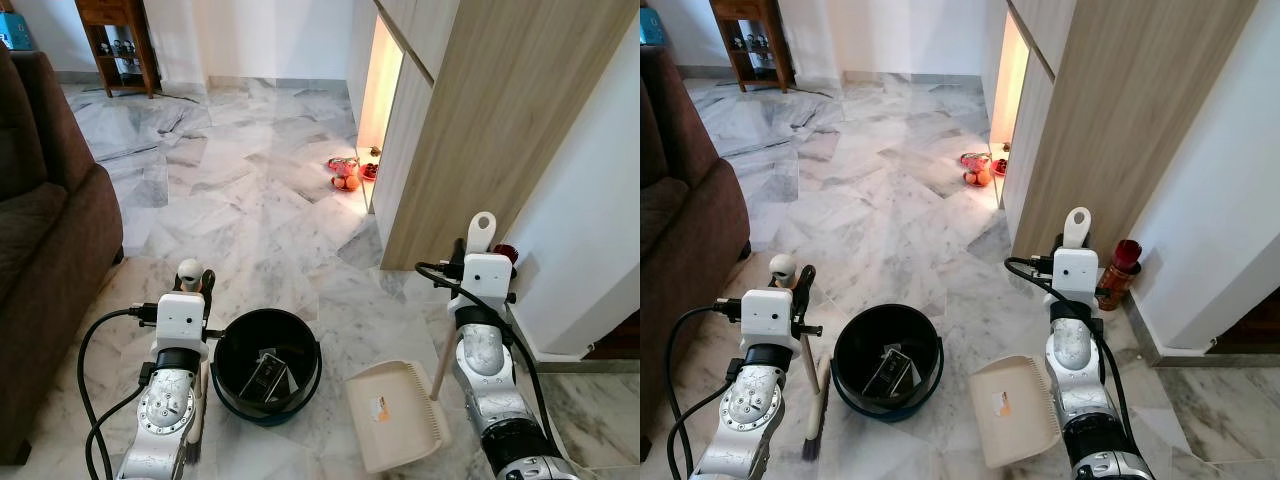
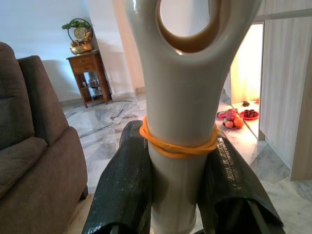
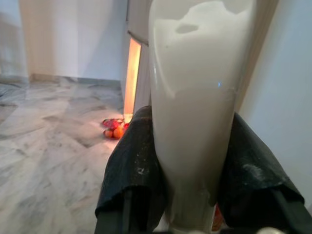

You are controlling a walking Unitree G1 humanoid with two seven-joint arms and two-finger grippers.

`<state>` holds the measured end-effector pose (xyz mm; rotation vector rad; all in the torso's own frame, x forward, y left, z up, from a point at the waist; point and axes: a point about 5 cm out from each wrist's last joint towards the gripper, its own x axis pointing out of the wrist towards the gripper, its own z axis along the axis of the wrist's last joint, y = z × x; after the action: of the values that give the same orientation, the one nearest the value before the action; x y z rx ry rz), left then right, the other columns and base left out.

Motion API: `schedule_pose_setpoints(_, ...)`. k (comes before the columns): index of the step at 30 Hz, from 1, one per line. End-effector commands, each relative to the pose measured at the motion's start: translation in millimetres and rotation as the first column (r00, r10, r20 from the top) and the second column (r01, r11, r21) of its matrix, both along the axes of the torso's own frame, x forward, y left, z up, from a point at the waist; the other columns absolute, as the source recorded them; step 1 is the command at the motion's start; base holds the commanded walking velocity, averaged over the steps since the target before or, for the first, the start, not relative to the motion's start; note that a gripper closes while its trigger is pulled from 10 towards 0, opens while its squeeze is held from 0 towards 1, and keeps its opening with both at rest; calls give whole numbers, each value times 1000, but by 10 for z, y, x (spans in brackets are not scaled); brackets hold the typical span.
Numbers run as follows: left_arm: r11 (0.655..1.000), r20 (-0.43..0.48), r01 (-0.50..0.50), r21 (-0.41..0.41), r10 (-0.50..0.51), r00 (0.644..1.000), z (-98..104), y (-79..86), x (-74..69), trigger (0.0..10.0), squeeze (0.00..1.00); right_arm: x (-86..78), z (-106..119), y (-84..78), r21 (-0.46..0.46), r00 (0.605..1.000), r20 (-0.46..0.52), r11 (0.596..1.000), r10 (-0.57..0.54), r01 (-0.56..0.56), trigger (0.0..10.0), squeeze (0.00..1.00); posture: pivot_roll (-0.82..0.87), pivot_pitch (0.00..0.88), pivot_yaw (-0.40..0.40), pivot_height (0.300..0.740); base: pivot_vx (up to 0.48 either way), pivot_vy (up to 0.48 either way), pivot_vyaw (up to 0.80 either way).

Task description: Sweep floor

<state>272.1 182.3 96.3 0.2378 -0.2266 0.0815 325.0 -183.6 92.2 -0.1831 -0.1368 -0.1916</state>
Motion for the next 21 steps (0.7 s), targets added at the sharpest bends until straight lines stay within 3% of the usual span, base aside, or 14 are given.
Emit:
schedule_pose_setpoints(1, 1000, 37, 17, 9, -17, 999, 71, -25, 12, 10000, 0, 33, 62, 13, 14, 999, 34, 1000, 15, -15, 10000, 0, 123, 0, -49, 740, 0, 0, 0)
schedule_pose_setpoints(12, 1000, 36, 19, 10, -19, 999, 70, -16, 1, 10000, 0, 8, -16, -92, 74, 999, 12, 996, -44, 43, 10000, 0, 124, 0, -46, 740, -109, 0, 0)
schedule_pose_setpoints(21, 1000, 39, 19, 10, -19, 999, 77, -16, 5, 10000, 0, 19, -15, -96, 79, 999, 16, 996, -41, 39, 10000, 0, 126, 0, -45, 740, -293, 0, 0)
